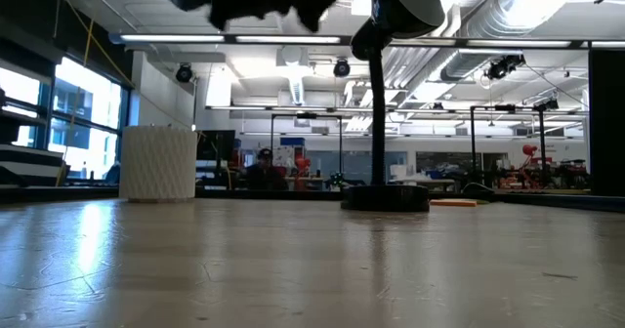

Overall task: Screw lightbulb
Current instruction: Insert the light bulb into the desk lamp

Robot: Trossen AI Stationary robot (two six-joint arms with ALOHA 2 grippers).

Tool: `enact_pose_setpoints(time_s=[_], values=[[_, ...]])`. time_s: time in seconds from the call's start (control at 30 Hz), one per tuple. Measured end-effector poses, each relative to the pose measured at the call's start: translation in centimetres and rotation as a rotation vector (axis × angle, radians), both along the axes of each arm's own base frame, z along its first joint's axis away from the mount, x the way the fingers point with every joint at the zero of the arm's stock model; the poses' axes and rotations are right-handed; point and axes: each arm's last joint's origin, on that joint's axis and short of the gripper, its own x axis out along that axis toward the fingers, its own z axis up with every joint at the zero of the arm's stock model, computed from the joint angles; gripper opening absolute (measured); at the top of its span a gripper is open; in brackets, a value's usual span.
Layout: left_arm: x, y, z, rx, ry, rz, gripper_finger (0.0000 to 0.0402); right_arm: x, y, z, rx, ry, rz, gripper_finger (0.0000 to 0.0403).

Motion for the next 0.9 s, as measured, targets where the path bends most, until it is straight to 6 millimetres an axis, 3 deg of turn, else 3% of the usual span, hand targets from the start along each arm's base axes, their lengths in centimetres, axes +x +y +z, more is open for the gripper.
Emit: enact_pose_setpoints(time_s=[0.1,0.17,0.3,0.5,0.73,0.9], values=[[-1.5,-3.4,-2.4,0.201,0.179,0.311,0.0251,0.2,-0.5,-0.1,0.031,-0.069,0.001,0.0227],[-1.9,-5.6,-3.7,0.303,0.246,0.391,0.025,0.8,-0.7,-0.5,0.058,-0.107,0.069,0.0227],[-1.8,-9.4,-3.0,0.376,0.136,0.302,0.025,2.2,-1.9,-1.1,0.112,-0.179,0.242,0.0227],[-1.8,-13.9,-1.7,0.547,-0.12,0.162,0.025,3.5,-4.3,-1.4,0.168,-0.178,0.319,0.0227],[-1.8,-15.0,-1.4,0.686,-0.195,0.219,0.025,4.4,-6.7,-1.4,0.257,-0.176,0.328,0.0227],[-0.7,-14.7,-3.0,0.7,-0.144,0.248,0.025,4.8,-7.9,-1.3,0.282,-0.183,0.333,0.0227]])
